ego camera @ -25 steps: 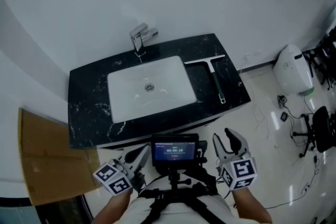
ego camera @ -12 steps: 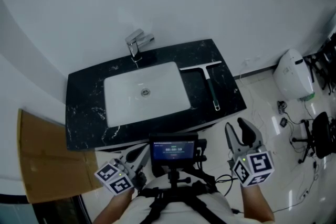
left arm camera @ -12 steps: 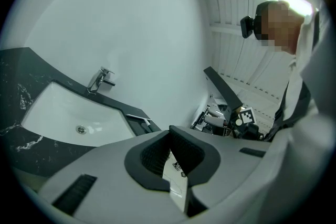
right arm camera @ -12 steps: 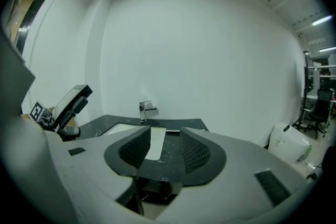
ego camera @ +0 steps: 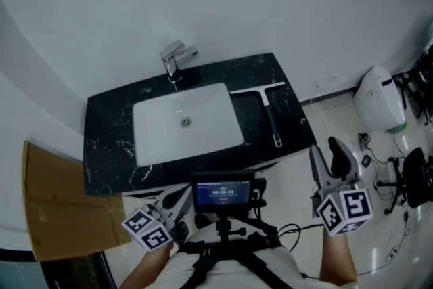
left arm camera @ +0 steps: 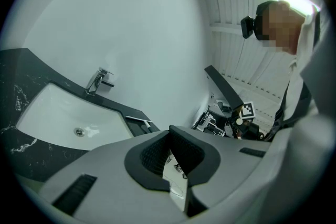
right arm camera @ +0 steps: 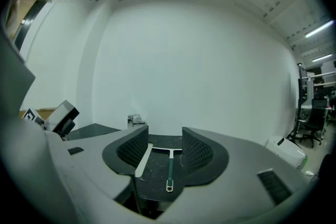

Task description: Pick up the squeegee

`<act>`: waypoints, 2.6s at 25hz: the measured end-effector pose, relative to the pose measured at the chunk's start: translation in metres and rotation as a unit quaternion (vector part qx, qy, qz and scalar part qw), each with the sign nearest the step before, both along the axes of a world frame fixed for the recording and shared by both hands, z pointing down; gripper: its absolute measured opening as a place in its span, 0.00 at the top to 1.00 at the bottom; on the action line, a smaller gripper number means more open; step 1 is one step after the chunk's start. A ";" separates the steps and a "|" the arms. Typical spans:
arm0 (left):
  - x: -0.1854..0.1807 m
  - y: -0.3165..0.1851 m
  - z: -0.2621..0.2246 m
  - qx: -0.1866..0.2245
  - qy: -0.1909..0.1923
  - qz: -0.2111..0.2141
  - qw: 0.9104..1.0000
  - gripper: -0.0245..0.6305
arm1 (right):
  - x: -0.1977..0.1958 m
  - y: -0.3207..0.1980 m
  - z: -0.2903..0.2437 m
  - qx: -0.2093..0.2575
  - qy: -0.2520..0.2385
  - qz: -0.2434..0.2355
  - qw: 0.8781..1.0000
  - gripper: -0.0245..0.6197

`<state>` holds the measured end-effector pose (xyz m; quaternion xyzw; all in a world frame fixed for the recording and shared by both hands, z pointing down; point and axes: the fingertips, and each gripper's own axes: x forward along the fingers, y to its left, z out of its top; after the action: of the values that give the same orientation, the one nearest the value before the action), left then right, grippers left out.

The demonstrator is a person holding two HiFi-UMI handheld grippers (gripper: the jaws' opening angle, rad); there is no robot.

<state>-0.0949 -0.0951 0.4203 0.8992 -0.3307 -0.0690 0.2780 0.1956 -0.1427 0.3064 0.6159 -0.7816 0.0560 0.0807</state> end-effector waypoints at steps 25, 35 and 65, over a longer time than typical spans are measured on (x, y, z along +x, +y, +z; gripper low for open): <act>-0.001 -0.007 0.003 -0.004 -0.008 -0.015 1.000 0.97 | 0.014 -0.037 -0.003 0.006 0.001 0.001 1.000 0.61; -0.004 -0.009 0.003 -0.004 -0.014 -0.020 1.000 0.97 | 0.010 -0.061 0.019 -0.017 0.011 0.005 1.000 0.61; -0.025 -0.006 0.009 -0.014 -0.023 -0.063 0.998 0.97 | -0.005 -0.143 0.159 -0.122 0.057 -0.010 0.991 0.61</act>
<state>-0.1200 -0.1012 0.4292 0.8739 -0.3944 -0.0609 0.2776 0.1909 -0.2854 0.4657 0.5958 -0.7692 0.1148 0.2007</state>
